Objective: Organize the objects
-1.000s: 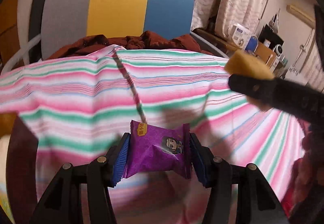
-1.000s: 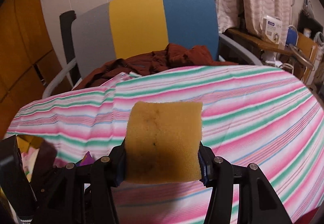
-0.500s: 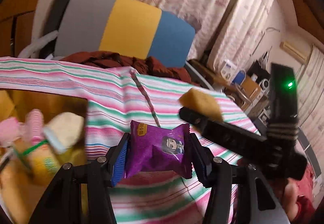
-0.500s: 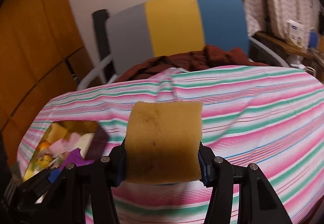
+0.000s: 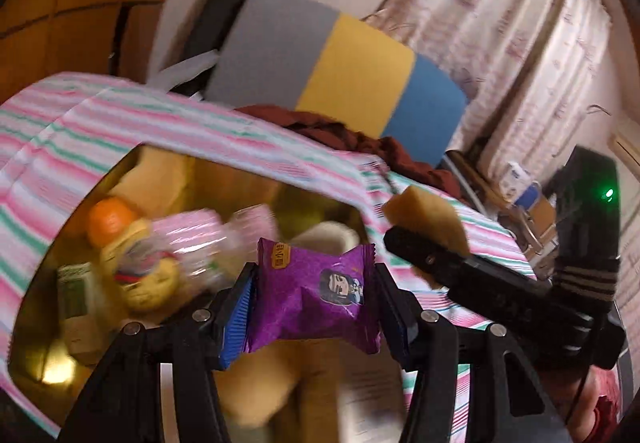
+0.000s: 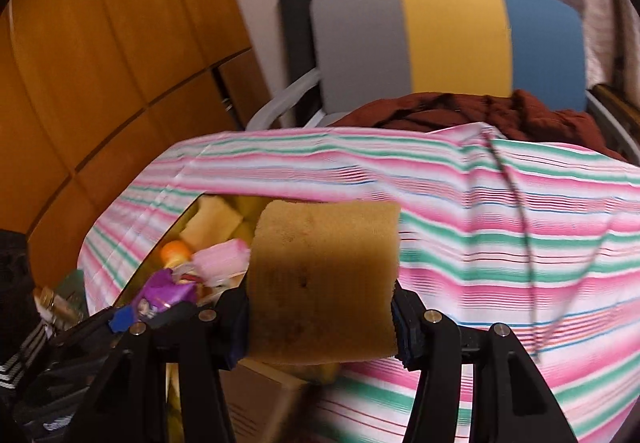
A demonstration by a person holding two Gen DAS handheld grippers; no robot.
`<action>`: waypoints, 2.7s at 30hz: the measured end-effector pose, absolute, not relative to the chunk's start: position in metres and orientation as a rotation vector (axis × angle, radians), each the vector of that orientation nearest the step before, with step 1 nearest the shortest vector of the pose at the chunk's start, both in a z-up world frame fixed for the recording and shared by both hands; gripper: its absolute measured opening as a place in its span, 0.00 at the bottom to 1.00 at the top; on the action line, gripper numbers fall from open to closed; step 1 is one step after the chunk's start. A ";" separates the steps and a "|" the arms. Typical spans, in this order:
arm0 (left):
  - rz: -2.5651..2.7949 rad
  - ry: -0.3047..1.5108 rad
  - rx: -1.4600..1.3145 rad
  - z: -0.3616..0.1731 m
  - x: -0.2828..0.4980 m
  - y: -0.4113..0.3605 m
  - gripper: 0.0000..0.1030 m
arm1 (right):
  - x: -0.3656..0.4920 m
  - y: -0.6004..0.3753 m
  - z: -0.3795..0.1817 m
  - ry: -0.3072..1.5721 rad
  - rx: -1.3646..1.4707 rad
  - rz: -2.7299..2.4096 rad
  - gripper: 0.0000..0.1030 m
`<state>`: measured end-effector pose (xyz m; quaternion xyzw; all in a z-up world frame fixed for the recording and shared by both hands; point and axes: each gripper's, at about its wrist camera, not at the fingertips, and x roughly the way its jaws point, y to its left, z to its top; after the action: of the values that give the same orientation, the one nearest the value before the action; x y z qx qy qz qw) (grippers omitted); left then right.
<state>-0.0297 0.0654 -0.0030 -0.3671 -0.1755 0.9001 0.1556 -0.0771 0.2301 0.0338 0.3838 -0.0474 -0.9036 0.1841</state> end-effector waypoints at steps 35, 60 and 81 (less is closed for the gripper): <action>2.819 -0.215 -1.211 0.021 0.007 0.038 0.60 | -0.057 0.208 0.048 -0.194 1.274 -2.607 1.00; 2.925 -0.100 -1.346 0.046 0.018 0.017 0.58 | -0.028 0.173 0.051 0.050 1.375 -2.717 1.00; 3.004 0.059 -1.405 0.038 0.016 0.019 0.54 | -0.031 0.168 0.042 0.073 1.396 -2.702 1.00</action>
<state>0.0163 0.0194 0.0384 -0.4219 0.0177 0.9023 -0.0874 -0.0314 0.1676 0.0423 0.4583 0.0240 -0.8871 0.0497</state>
